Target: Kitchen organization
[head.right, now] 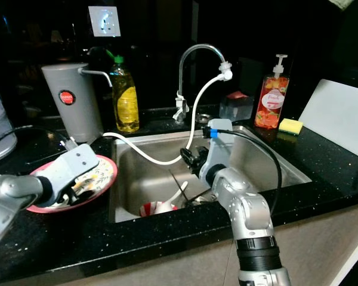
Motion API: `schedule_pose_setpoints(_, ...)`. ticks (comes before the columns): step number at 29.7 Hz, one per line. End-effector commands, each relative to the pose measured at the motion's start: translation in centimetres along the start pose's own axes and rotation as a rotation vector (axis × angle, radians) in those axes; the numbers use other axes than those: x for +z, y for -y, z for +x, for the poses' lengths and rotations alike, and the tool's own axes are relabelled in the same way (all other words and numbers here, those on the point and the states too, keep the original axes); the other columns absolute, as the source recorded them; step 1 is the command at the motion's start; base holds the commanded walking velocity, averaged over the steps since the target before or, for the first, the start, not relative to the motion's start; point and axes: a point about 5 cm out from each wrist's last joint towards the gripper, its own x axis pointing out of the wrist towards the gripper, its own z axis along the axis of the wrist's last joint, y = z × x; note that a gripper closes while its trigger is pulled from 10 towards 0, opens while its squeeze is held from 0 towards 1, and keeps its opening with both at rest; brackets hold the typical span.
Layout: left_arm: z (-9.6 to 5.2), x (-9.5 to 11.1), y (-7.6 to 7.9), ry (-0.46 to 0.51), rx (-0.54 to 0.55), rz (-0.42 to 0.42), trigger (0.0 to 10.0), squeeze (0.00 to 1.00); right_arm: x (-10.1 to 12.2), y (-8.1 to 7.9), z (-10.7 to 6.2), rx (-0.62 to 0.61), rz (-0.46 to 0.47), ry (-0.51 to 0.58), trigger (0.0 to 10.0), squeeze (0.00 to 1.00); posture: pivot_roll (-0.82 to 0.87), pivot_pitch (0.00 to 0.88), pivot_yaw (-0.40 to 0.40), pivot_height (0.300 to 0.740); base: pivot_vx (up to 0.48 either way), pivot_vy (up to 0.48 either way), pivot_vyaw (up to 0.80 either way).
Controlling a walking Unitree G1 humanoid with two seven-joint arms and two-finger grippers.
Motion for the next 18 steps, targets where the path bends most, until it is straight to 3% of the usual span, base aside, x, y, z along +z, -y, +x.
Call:
schedule_pose_setpoints(1,0.1,0.4,0.3,0.025,-0.027,-0.010,10.0,0.00,0.1,0.0,0.0,0.004,0.001,0.005,10.0,0.00,-0.03,0.008,-0.006,0.740,0.000,0.000,0.00)
schedule_pose_setpoints(18,0.2,1.4,-0.5,0.076,0.016,-0.019,10.0,0.00,0.1,0.0,-0.1,0.001,0.003,0.006,10.0,0.00,-0.03,0.009,-0.005,0.740,0.000,0.000,0.00)
